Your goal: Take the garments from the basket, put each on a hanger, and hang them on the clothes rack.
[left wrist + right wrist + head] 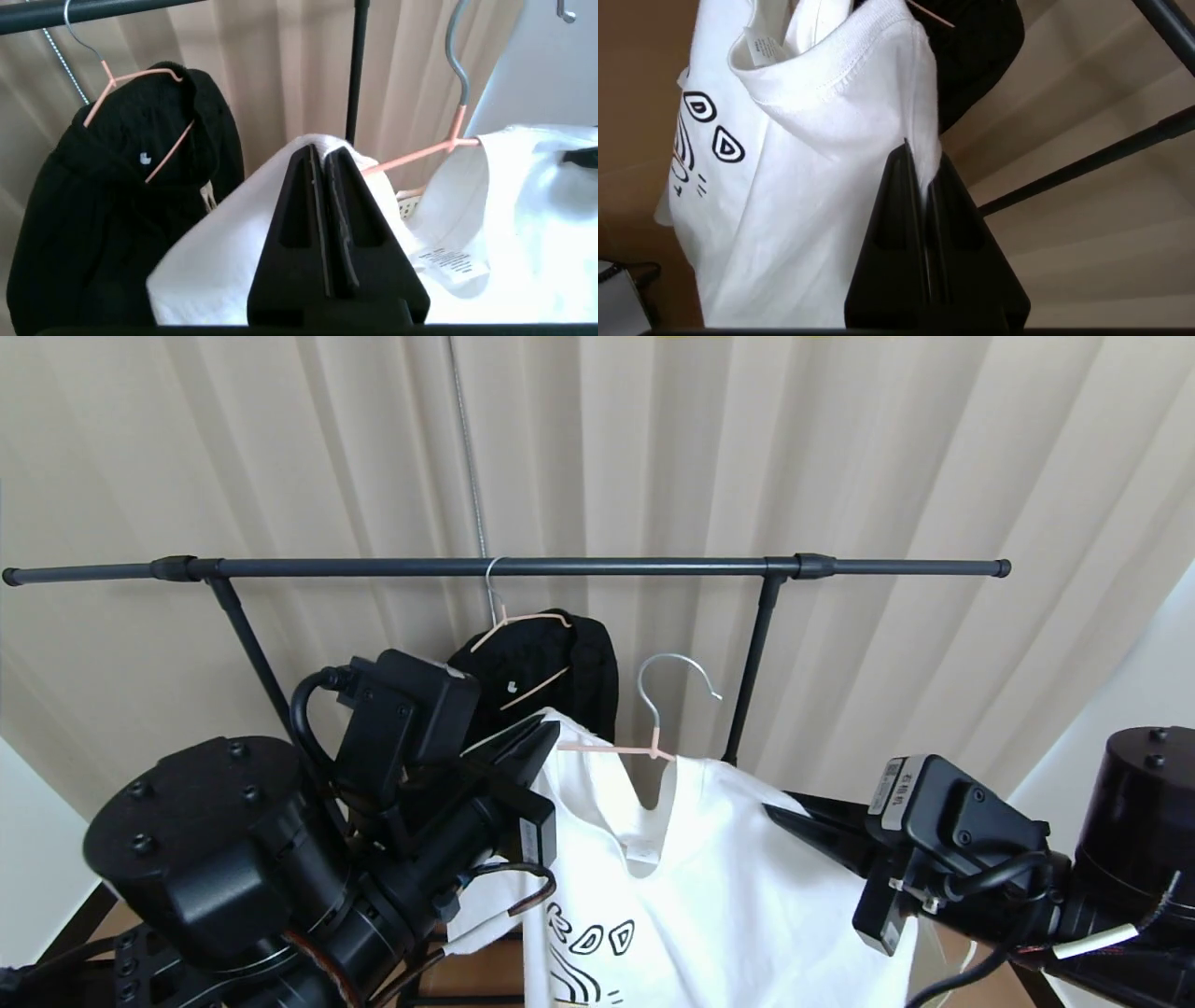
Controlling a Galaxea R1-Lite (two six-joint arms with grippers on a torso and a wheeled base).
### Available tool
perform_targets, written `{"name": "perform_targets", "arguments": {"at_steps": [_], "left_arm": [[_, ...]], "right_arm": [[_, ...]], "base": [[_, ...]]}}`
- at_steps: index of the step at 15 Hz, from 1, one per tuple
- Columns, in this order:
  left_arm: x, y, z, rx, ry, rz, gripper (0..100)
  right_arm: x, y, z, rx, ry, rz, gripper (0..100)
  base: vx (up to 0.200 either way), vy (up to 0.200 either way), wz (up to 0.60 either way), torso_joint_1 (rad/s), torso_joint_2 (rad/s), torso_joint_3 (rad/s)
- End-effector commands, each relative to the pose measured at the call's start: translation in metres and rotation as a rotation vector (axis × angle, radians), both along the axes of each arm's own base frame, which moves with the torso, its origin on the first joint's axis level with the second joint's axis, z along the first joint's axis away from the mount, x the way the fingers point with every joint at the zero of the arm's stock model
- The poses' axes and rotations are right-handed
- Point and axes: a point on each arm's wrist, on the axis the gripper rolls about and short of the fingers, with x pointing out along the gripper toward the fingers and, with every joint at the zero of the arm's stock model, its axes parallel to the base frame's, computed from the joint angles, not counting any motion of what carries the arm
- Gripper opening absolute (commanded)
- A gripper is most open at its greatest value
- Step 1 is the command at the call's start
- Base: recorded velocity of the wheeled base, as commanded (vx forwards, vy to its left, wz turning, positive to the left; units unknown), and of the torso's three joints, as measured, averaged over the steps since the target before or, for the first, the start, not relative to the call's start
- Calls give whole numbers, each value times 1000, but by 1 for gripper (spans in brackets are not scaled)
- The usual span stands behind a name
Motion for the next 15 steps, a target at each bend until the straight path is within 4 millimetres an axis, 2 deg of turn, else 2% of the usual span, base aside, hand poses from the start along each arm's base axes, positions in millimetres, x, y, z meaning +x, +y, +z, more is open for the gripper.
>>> {"name": "perform_targets", "arguments": {"at_steps": [1, 6, 15], "left_arm": [[3, -3, 5, -12, -11, 1, 0], [5, -5, 9, -19, -9, 1, 0], [5, -6, 7, -13, -4, -1, 0]], "right_arm": [[9, 9, -20, -29, 50, 4, 0], [24, 26, -33, 63, 65, -10, 0], [31, 33, -14, 268, -8, -43, 0]], "base": [[0, 0, 0, 0, 0, 0], [0, 0, 0, 0, 0, 0], [0, 0, 0, 0, 0, 0]]}}
